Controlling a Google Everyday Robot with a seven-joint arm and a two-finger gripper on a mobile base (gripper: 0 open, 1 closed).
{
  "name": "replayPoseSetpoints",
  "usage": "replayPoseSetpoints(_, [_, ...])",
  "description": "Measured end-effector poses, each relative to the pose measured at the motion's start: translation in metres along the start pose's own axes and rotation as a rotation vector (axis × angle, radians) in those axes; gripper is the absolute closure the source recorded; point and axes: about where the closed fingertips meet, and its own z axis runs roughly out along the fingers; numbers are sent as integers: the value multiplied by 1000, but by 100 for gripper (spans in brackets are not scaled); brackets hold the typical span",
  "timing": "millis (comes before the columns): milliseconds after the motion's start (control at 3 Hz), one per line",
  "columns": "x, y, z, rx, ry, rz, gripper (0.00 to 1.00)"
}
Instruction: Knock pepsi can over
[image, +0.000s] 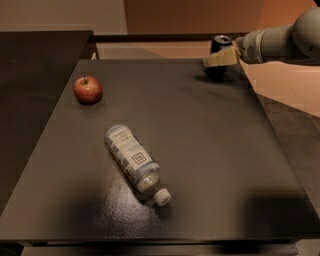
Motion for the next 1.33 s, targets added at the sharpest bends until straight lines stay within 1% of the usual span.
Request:
replayPoseSetpoints(667, [-5,-2,1,-8,-11,-8,64])
replayPoseSetpoints(1000, [-9,5,-2,-37,-13,-22,87])
replayPoseSetpoints(1333, [-20,18,-10,-96,17,-62,100])
